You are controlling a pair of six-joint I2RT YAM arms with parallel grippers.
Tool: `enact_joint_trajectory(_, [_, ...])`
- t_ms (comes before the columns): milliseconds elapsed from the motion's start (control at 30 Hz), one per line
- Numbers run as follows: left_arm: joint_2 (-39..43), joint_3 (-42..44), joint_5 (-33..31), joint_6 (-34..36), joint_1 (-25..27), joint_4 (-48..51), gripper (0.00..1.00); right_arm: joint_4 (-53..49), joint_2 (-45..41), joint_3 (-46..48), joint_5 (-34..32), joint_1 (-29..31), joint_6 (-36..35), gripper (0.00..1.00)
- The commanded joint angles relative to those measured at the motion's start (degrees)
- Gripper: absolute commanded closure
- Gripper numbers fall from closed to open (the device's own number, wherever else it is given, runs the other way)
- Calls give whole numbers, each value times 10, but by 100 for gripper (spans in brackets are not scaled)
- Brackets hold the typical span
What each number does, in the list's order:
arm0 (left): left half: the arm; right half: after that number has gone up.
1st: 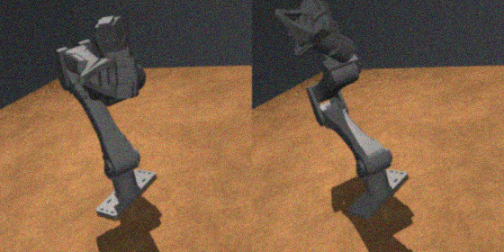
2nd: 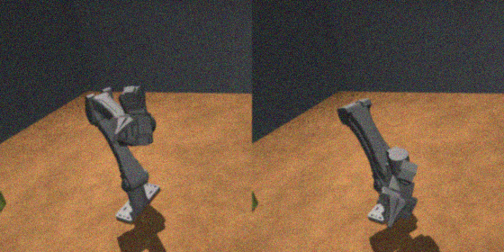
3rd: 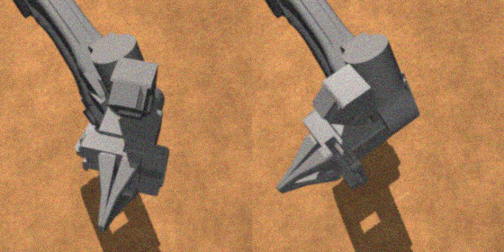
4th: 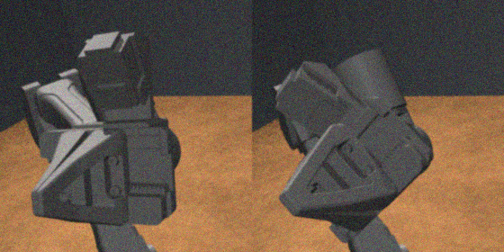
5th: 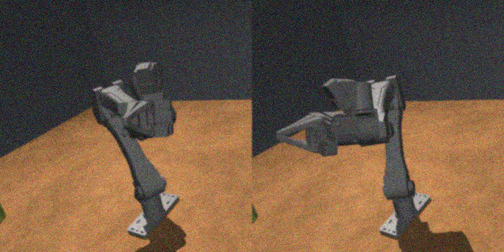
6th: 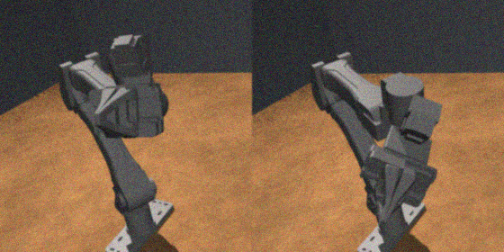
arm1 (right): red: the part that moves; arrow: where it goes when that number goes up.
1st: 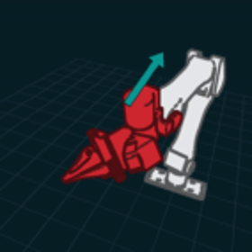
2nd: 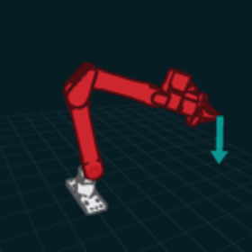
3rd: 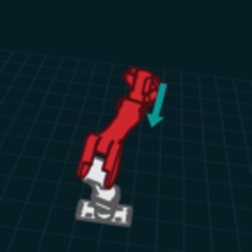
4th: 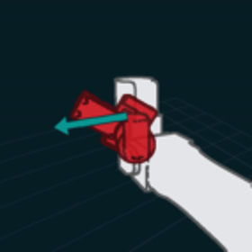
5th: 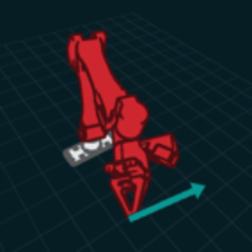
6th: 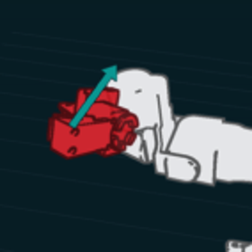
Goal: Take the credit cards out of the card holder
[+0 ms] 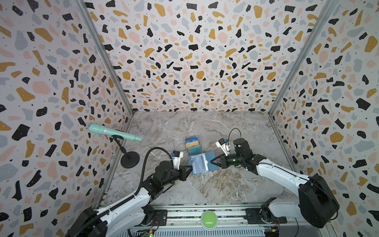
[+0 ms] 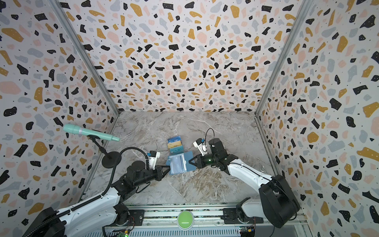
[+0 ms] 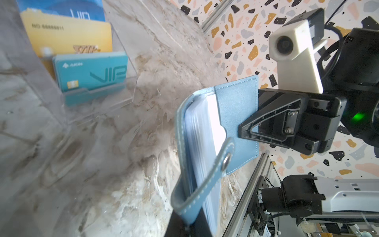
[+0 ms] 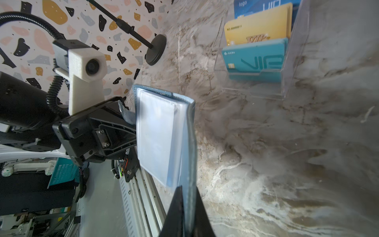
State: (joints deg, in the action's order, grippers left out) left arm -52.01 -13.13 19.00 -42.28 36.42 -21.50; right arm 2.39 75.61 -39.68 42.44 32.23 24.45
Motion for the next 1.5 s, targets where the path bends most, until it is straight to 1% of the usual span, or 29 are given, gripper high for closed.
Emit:
enact_joint_trajectory(0, [5, 19, -16, -2, -4, 0, 100, 32, 14, 10, 12, -2, 3, 100])
enact_joint_trajectory(133, [-7, 29, -18, -2, -4, -7, 100, 56, 46, 24, 25, -2, 3, 100])
enact_joint_trajectory(300, [-18, 37, -33, -1, -4, 2, 90, 81, 71, 38, 27, -4, 3, 100])
enact_joint_trajectory(467, [-18, 34, -81, 5, -4, 53, 82, 111, 103, 51, 28, -7, 11, 100])
enact_joint_trajectory(567, [-15, 31, -104, 6, -4, 67, 80, 121, 119, 53, 26, -7, 12, 100])
enact_joint_trajectory(667, [-11, 34, -97, 4, -4, 50, 80, 111, 127, 49, 10, -8, 6, 100])
enact_joint_trajectory(833, [-24, 11, -59, 34, -4, 34, 79, 46, 122, 34, -73, -6, -22, 100])
enact_joint_trajectory(933, [-50, -7, -6, 49, -1, 8, 75, -1, 119, 19, -140, 2, -44, 99])
enact_joint_trajectory(967, [-61, -11, 19, 50, 1, -12, 74, -16, 119, 14, -165, 7, -49, 96])
enact_joint_trajectory(1000, [-70, -14, 31, 49, 4, -26, 74, -26, 120, 8, -183, 13, -54, 95])
enact_joint_trajectory(1067, [-90, -21, 35, 49, 15, -46, 74, -50, 123, -6, -218, 25, -62, 90])
enact_joint_trajectory(1133, [-108, -24, 20, 49, 19, -51, 75, -71, 119, -19, -262, 43, -63, 86])
enact_joint_trajectory(1233, [-139, -15, 16, 44, 19, -81, 78, -101, 106, -42, -335, 76, -63, 75])
enact_joint_trajectory(1333, [-168, -2, 24, 29, 20, -138, 80, -134, 95, -70, -402, 105, -63, 69])
enact_joint_trajectory(1467, [-213, -6, 37, 35, 24, -171, 82, -176, 84, -105, -466, 134, -64, 65])
